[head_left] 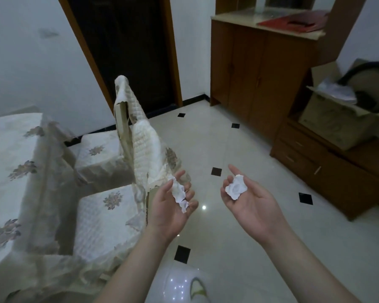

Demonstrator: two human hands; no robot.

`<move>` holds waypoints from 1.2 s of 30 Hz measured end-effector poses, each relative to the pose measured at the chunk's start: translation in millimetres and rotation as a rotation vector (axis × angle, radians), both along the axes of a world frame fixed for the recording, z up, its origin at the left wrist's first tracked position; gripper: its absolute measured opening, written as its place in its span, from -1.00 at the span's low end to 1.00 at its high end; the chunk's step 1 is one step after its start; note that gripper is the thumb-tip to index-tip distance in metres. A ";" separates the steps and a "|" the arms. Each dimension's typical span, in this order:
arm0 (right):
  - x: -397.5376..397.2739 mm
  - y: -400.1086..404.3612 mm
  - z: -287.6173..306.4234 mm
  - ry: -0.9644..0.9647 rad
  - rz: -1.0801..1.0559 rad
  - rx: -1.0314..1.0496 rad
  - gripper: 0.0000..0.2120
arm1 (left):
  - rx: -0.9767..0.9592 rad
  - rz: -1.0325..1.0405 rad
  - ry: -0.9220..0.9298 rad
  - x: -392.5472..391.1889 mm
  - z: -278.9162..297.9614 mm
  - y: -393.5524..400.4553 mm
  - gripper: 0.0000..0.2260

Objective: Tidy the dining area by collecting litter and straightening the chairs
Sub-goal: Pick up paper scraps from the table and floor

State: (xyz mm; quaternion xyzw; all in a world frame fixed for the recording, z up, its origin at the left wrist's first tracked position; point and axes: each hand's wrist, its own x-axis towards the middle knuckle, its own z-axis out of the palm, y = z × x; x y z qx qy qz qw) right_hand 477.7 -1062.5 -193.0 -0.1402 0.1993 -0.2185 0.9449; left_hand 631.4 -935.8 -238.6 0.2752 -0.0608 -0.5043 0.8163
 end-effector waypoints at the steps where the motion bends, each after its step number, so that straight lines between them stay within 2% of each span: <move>1: 9.0 -8.0 -0.2 0.018 0.000 -0.008 -0.61 | -0.013 -0.011 -0.002 9.9 -0.8 -10.4 -0.67; 5: 46.4 -43.0 8.2 0.099 -0.024 -0.090 -0.59 | -0.043 -0.054 -0.002 49.4 3.4 -52.6 -0.67; 11: 93.2 -94.8 10.6 0.173 -0.114 -0.191 -0.71 | -0.039 -0.133 -0.004 100.2 7.3 -109.9 -0.69; 22: 150.9 -198.8 -14.2 0.224 -0.288 -0.006 -0.85 | 0.027 -0.130 -0.009 148.4 -3.8 -220.8 -0.67; 24: 162.2 -226.3 -18.7 0.226 -0.285 0.025 -0.83 | 0.037 -0.122 -0.021 157.9 -6.3 -249.9 -0.68; 27: 178.4 -273.7 -25.1 0.203 -0.278 0.030 -0.93 | 0.056 -0.101 -0.034 172.4 -8.8 -295.8 -0.72; 31: 199.1 -339.2 -21.6 0.196 -0.249 -0.029 -0.88 | 0.071 -0.070 -0.036 191.7 -3.1 -355.3 -0.70; 36: 231.1 -399.0 -13.6 0.207 -0.180 0.043 -0.84 | 0.061 -0.011 -0.026 217.5 5.3 -399.6 -0.73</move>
